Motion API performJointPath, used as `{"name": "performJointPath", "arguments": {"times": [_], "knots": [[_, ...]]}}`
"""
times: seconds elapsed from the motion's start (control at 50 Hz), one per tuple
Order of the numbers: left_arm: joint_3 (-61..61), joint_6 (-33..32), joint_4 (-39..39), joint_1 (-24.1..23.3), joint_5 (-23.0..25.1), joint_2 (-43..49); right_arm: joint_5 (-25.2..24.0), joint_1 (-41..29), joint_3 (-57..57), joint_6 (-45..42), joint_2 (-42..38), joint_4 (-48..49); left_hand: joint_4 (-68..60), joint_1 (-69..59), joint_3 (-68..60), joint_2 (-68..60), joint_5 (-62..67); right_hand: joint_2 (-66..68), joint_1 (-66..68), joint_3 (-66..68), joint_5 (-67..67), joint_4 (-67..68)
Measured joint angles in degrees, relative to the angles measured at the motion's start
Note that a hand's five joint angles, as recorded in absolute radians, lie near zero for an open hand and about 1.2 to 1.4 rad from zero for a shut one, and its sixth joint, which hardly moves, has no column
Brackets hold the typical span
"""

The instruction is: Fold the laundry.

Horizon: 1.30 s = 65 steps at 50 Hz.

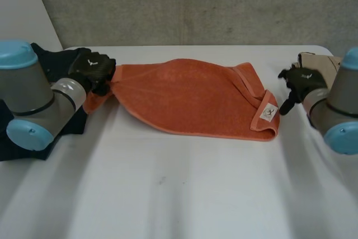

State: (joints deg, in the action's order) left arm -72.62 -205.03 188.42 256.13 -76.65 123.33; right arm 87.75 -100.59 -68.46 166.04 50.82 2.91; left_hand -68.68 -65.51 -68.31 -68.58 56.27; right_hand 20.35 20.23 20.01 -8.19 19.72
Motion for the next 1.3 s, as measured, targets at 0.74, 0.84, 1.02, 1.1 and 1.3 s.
{"name": "performJointPath", "arguments": {"times": [0.74, 0.84, 1.02, 1.1, 1.3], "knots": [[-2.5, 2.8, -1.0, 0.8, 2.5, -6.0, -21.8, -2.8, 12.8, -70.0, -10.2, -22.4, 0.0, 0.0, 0.0, 0.0, 0.0, 11.8, 11.8, 12.2, -14.0, 12.5], [-2.6, 2.9, -1.1, 1.1, 2.4, -6.1, -20.7, -2.9, 14.7, -68.9, -11.4, -20.3, 0.0, 0.0, 0.0, 0.0, 0.0, 45.9, 44.6, 45.4, -47.4, 45.8], [-4.0, 2.5, -3.1, 1.9, 2.4, -8.4, -17.7, -0.4, 11.8, -58.4, -4.7, -12.8, 0.0, 0.0, 0.0, 0.0, 0.0, 47.3, 44.6, 47.8, -49.1, 48.6], [-5.3, 0.5, -6.3, 2.3, 2.5, -10.8, -15.4, 3.6, 7.3, -55.0, 1.9, -16.7, 0.0, 0.0, 0.0, 0.0, 0.0, 47.3, 44.6, 47.8, -49.1, 48.7], [-10.8, -18.2, -29.3, 3.4, 3.0, -16.4, -13.2, 13.8, -2.9, -58.2, 14.7, -42.3, 0.0, 0.0, 0.0, 0.0, 0.0, 47.3, 44.6, 47.8, -49.5, 48.7]]}}
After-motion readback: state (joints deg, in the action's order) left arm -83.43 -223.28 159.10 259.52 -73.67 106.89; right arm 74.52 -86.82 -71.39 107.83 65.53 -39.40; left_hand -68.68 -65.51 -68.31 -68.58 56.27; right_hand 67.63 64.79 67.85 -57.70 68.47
